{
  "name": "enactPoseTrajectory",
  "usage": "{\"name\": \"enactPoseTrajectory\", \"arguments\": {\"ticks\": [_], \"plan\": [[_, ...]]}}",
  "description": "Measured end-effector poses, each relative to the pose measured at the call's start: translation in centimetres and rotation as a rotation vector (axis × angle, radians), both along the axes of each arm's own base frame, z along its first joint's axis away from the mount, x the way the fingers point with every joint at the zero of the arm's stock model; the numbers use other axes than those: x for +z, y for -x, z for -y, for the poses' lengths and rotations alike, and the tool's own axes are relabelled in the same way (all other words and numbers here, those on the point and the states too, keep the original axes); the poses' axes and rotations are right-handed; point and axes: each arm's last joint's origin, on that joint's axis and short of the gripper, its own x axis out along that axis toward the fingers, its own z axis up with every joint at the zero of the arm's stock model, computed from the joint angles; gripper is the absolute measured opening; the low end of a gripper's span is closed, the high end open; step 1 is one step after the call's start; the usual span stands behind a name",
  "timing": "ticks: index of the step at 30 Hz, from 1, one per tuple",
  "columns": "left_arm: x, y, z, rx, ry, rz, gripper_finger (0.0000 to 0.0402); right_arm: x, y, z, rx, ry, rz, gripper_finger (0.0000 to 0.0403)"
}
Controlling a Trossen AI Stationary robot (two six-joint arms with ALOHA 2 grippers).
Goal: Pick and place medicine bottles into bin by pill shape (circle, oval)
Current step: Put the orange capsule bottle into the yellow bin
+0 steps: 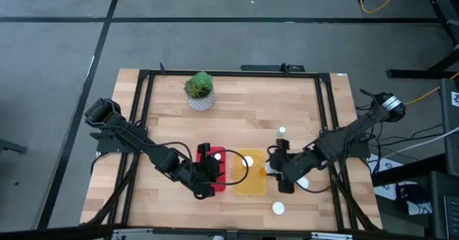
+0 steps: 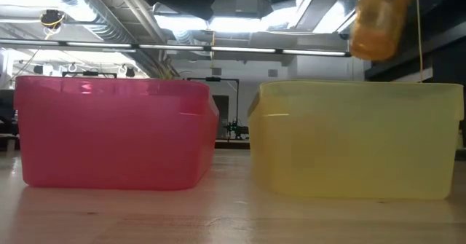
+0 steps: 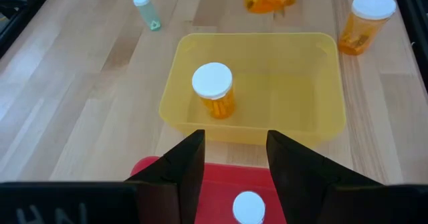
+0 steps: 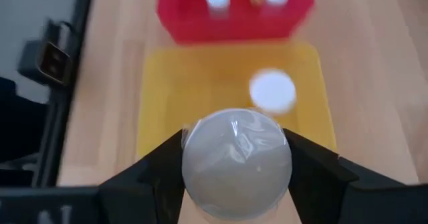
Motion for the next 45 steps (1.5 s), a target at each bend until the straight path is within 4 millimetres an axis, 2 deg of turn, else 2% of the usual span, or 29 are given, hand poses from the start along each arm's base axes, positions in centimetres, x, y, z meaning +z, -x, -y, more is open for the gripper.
{"name": "enactPoseTrajectory", "arguments": {"ticks": [3,10,15,21,33,45], "plan": [[0.0,0.0,0.0,0.000,0.000,0.000,0.0153,-0.6,-1.3,0.0,0.054,-0.012,0.009,0.0218],[0.0,0.0,0.0,0.000,0.000,0.000,0.0153,-4.5,-4.3,-0.1,0.139,-0.024,-0.094,0.0213],[0.0,0.0,0.0,0.000,0.000,0.000,0.0153,-6.9,-5.5,0.2,0.127,-0.009,-0.163,0.0217],[0.0,0.0,0.0,0.000,0.000,0.000,0.0153,-8.7,-6.5,1.2,0.094,-0.005,-0.221,0.0219],[0.0,0.0,0.0,0.000,0.000,0.000,0.0153,-9.2,-7.2,2.9,0.039,-0.001,-0.234,0.0220],[0.0,0.0,0.0,-0.001,0.000,-0.001,0.0153,-9.2,-7.1,3.0,0.046,-0.015,-0.258,0.0220]]}}
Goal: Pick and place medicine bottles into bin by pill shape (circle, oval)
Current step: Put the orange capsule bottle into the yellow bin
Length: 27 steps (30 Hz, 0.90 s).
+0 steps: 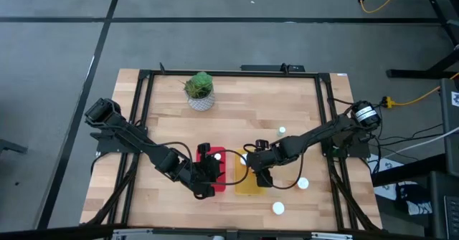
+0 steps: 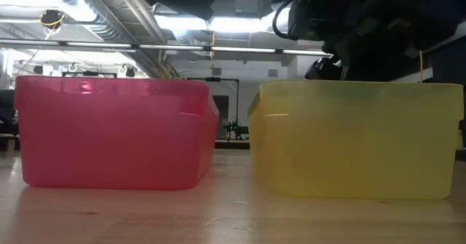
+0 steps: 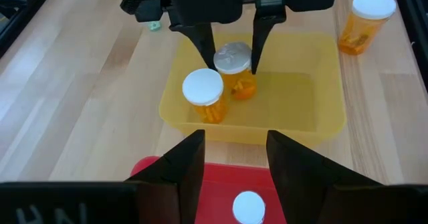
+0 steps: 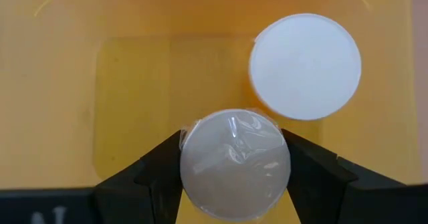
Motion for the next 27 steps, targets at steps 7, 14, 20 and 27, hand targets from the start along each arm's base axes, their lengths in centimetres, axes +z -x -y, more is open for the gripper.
{"name": "enactPoseTrajectory", "arguments": {"ticks": [7,14,20,27], "plan": [[0.00,0.00,0.01,0.000,0.000,0.000,0.0153,0.00,0.01,-0.02,0.004,-0.001,-0.001,0.0221],[0.00,0.00,0.00,0.000,0.000,0.000,0.0153,0.00,0.01,-0.02,0.037,0.014,0.002,0.0221],[0.00,0.00,0.01,0.000,0.000,0.000,0.0153,0.00,0.01,-0.02,-0.002,-0.005,-0.002,0.0223],[0.00,0.00,0.00,0.000,0.000,0.000,0.0153,-0.05,0.01,-0.04,0.000,-0.005,-0.001,0.0272]]}}
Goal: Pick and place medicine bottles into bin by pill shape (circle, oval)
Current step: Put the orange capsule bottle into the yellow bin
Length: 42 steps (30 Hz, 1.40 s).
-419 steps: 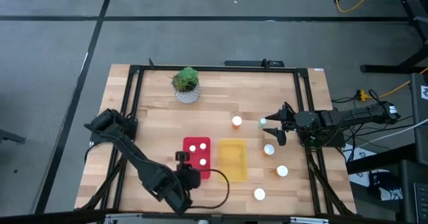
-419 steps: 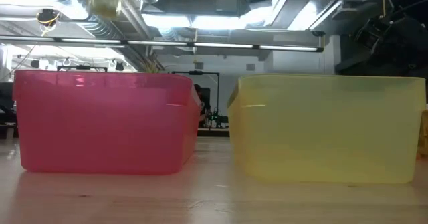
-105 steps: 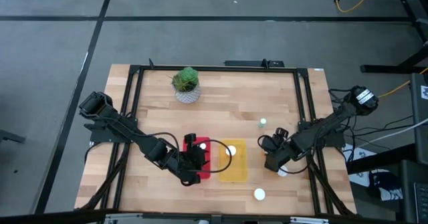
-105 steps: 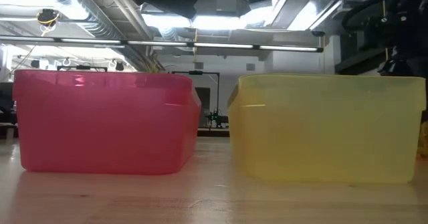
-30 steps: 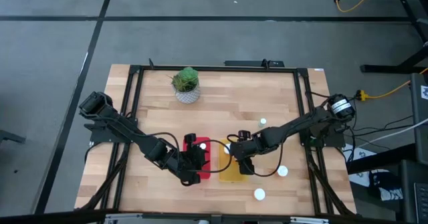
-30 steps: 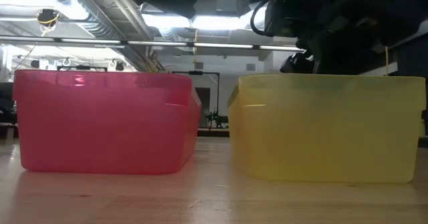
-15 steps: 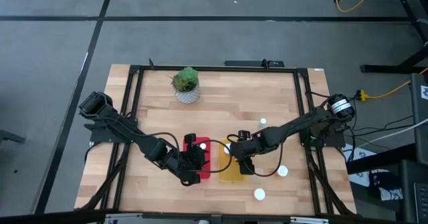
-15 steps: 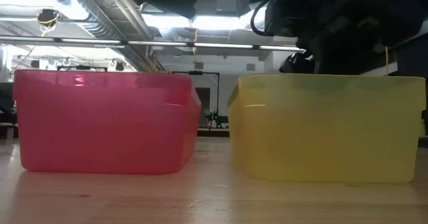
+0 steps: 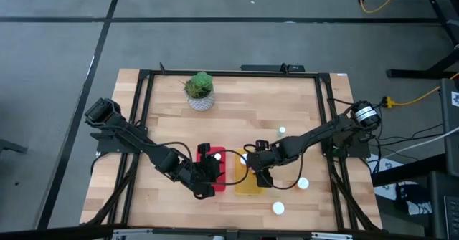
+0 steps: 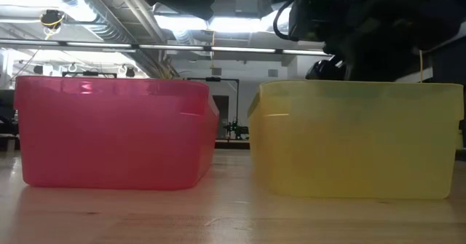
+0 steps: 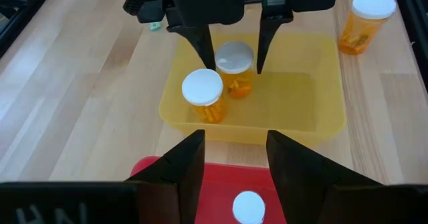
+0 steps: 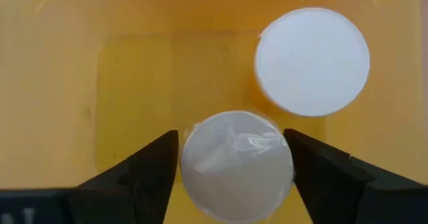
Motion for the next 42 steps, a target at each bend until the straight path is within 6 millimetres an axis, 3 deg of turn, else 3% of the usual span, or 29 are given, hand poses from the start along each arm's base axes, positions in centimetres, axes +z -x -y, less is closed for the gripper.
{"name": "enactPoseTrajectory", "arguments": {"ticks": [10,17,23,33,42], "plan": [[0.0,0.0,0.0,0.000,0.000,0.000,0.0153,0.2,-0.1,-0.1,-0.063,-0.038,-0.009,0.0293],[0.0,0.0,0.0,0.000,0.000,0.000,0.0153,2.0,-0.8,-0.3,-0.053,-0.034,-0.007,0.0293],[0.0,0.0,0.0,0.000,0.001,0.000,0.0153,4.2,-0.6,-0.5,-0.083,-0.010,-0.103,0.0294],[0.0,0.0,0.0,-0.001,0.001,0.000,0.0153,6.6,1.9,-1.7,-0.075,0.037,-0.233,0.0294],[0.0,0.0,0.0,0.000,0.001,0.001,0.0153,8.2,6.9,-3.8,-0.264,0.113,-0.283,0.0294]]}}
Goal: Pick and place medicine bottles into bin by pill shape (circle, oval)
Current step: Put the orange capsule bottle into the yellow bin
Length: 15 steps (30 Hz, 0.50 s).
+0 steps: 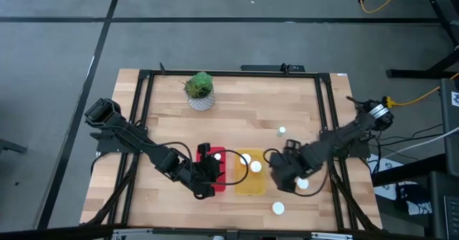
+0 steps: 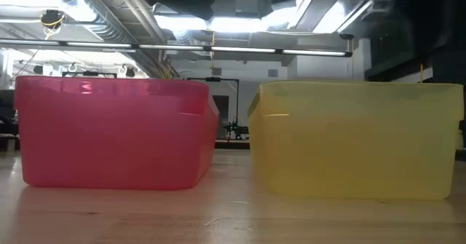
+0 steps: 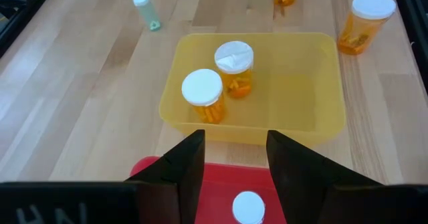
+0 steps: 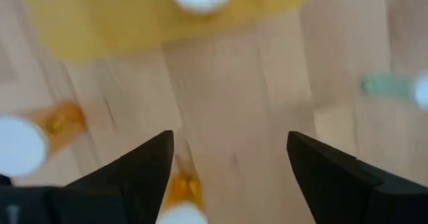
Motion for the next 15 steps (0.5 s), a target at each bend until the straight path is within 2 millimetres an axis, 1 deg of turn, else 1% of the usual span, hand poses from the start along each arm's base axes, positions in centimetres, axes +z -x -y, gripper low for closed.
{"name": "enactPoseTrajectory", "arguments": {"ticks": [5,9,15], "plan": [[0.0,0.0,0.0,0.000,0.000,0.000,0.0153,0.1,3.2,-2.4,-0.099,0.035,-0.054,0.0294],[0.0,0.0,0.0,0.000,0.000,0.000,0.0153,0.0,5.7,-4.8,-0.171,0.009,-0.063,0.0294],[0.0,0.0,0.0,0.000,0.000,0.000,0.0153,0.0,9.5,-7.9,-0.375,-0.041,-0.023,0.0286]]}}
